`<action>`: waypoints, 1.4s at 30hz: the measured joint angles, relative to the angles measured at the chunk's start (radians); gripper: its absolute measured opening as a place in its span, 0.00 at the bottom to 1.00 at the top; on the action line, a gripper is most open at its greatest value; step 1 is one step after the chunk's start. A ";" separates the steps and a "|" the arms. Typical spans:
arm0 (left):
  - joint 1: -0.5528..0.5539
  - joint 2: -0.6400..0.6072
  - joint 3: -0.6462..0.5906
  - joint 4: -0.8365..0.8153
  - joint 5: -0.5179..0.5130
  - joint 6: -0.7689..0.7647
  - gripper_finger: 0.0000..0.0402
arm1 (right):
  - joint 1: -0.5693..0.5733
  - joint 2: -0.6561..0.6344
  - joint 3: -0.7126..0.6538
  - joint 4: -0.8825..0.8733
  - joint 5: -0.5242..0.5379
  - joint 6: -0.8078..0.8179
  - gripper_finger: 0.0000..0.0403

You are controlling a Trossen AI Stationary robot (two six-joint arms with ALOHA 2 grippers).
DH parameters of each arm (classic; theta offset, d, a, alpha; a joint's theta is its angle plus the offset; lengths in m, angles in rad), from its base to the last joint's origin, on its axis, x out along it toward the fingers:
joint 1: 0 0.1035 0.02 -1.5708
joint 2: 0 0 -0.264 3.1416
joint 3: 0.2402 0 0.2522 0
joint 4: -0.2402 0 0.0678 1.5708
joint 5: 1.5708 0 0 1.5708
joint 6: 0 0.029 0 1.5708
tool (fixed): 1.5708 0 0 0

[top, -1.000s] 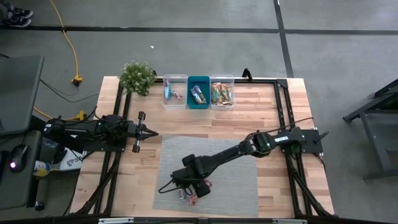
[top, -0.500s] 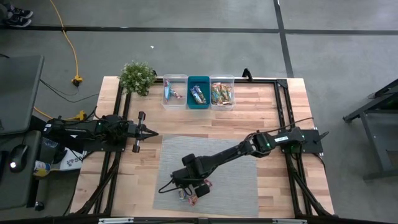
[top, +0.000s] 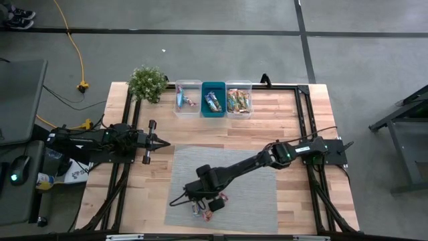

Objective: Pick and place Granola Bars by type
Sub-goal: Put the red granola bar into the left transparent bin

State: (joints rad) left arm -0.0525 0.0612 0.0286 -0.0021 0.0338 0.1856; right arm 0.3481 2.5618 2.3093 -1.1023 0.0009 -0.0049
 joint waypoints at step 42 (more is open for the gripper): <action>0.000 0.000 0.000 0.000 0.000 0.000 0.00 | -0.467 -0.226 0.000 0.684 0.096 0.440 0.16</action>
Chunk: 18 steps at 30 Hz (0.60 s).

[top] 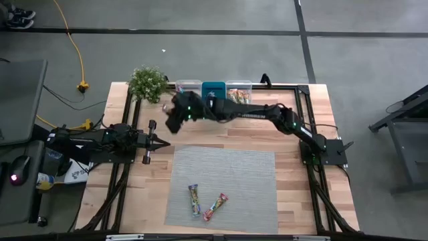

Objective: Pick and place Granola Bars by type
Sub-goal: Put the red granola bar into the left transparent bin

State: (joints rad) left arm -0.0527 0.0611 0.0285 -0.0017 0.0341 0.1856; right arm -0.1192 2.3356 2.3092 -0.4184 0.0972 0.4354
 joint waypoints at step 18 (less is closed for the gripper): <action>0.000 0.000 0.000 0.000 0.000 0.000 0.00 | -0.229 0.044 -0.001 -0.044 0.095 0.271 0.17</action>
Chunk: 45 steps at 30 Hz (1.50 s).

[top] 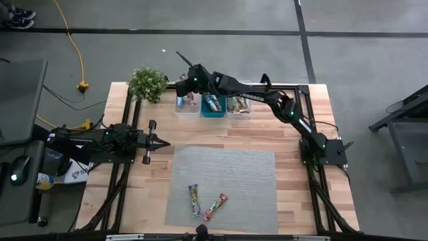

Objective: Pick and place Granola Bars by type
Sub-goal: Put the red granola bar into the left transparent bin

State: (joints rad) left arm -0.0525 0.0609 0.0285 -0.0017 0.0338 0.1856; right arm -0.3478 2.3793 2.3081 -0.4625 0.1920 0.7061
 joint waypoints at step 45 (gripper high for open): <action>0.000 0.000 0.000 0.000 0.000 0.000 0.00 | -0.017 0.159 0.000 0.146 -0.038 0.213 0.33</action>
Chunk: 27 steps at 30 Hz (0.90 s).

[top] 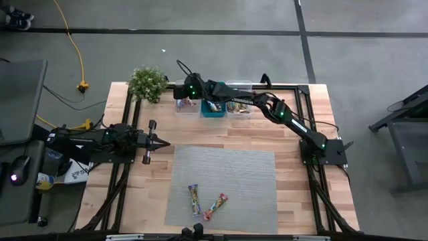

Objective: Pick and place Granola Bars by type
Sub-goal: Put the red granola bar into the left transparent bin

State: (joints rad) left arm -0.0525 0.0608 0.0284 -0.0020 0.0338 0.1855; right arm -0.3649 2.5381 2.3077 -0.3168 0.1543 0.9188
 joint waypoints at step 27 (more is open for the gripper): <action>0.000 0.000 0.000 0.000 0.000 0.000 0.00 | 0.023 -0.120 0.001 0.098 -0.083 -0.302 0.35</action>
State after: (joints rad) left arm -0.0525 0.0609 0.0284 -0.0021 0.0338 0.1856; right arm -0.3416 2.4182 2.3089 -0.2193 0.0716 0.6165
